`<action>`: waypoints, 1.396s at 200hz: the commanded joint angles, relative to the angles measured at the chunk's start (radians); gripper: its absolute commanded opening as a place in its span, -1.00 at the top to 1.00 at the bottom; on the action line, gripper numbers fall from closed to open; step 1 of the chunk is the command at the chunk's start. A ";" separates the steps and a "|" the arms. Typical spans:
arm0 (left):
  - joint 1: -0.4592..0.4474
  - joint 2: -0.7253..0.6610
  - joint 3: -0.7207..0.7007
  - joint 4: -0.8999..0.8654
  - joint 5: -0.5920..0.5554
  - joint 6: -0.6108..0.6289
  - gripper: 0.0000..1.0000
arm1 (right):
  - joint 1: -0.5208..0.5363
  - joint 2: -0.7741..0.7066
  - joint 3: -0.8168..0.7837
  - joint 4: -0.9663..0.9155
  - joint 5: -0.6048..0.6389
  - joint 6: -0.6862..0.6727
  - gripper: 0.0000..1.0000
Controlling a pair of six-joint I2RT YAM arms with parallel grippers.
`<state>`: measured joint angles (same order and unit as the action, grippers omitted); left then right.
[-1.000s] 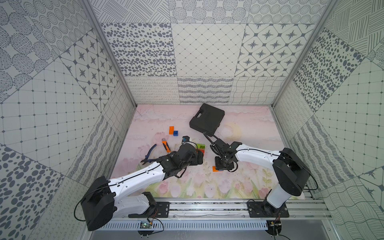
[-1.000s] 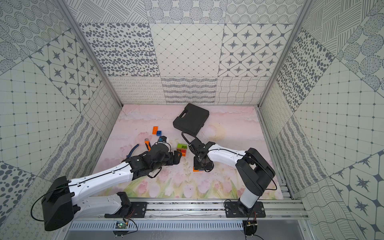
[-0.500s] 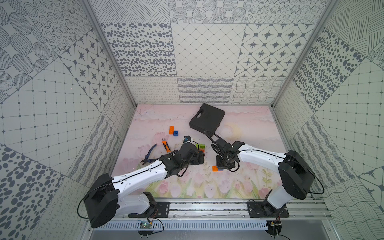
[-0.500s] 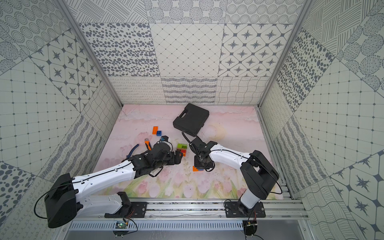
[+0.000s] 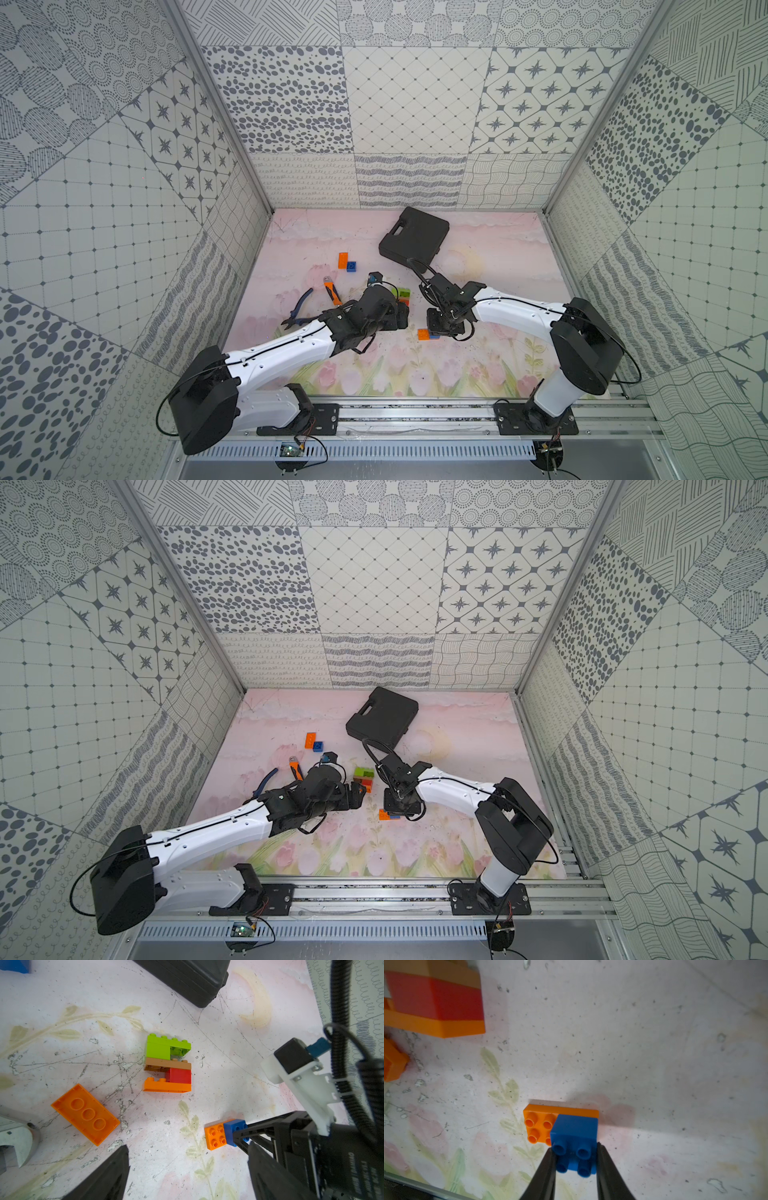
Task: Assemble the number 5 with lego
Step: Assemble the lego brick with the lego brick.
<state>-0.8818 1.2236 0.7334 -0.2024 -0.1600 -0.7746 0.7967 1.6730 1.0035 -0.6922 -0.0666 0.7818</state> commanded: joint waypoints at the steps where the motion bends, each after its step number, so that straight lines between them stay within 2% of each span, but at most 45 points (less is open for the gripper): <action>1: 0.004 0.005 0.020 -0.006 0.005 0.022 -0.84 | -0.001 0.143 -0.090 -0.006 0.015 -0.004 0.49; 18: 0.004 0.011 0.022 -0.001 0.008 0.022 -0.84 | -0.014 0.110 -0.071 -0.036 0.026 -0.013 0.45; 44: 0.005 0.019 0.035 -0.013 0.013 0.022 -0.84 | -0.028 0.044 -0.047 -0.055 0.031 -0.029 0.23; 105: 0.004 0.006 0.031 -0.016 0.013 0.020 -0.84 | -0.023 0.014 0.080 -0.133 0.050 -0.050 0.13; 154: 0.005 -0.010 0.018 -0.020 0.013 0.018 -0.84 | -0.011 0.019 0.087 -0.134 0.049 -0.048 0.10; 173: 0.006 -0.013 0.014 -0.020 0.013 0.017 -0.84 | -0.003 0.020 0.089 -0.133 0.049 -0.050 0.00; 197: 0.006 -0.010 0.014 -0.016 0.016 0.016 -0.84 | 0.003 0.015 0.099 -0.140 0.067 -0.051 0.02; 212: 0.005 -0.009 0.017 -0.015 0.017 0.017 -0.84 | 0.005 0.013 0.111 -0.152 0.072 -0.054 -0.05; 255: 0.005 -0.002 0.020 -0.012 0.022 0.017 -0.84 | 0.010 0.044 0.121 -0.148 0.066 -0.065 -0.01; 269: 0.006 -0.003 0.021 -0.015 0.020 0.018 -0.84 | 0.011 0.054 0.123 -0.150 0.084 -0.059 0.05; 279: 0.006 -0.007 0.019 -0.015 0.019 0.018 -0.84 | 0.010 0.057 0.122 -0.145 0.085 -0.058 0.18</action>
<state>-0.8814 1.2194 0.7494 -0.2165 -0.1425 -0.7750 0.8021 1.7008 1.1095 -0.8349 -0.0090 0.7265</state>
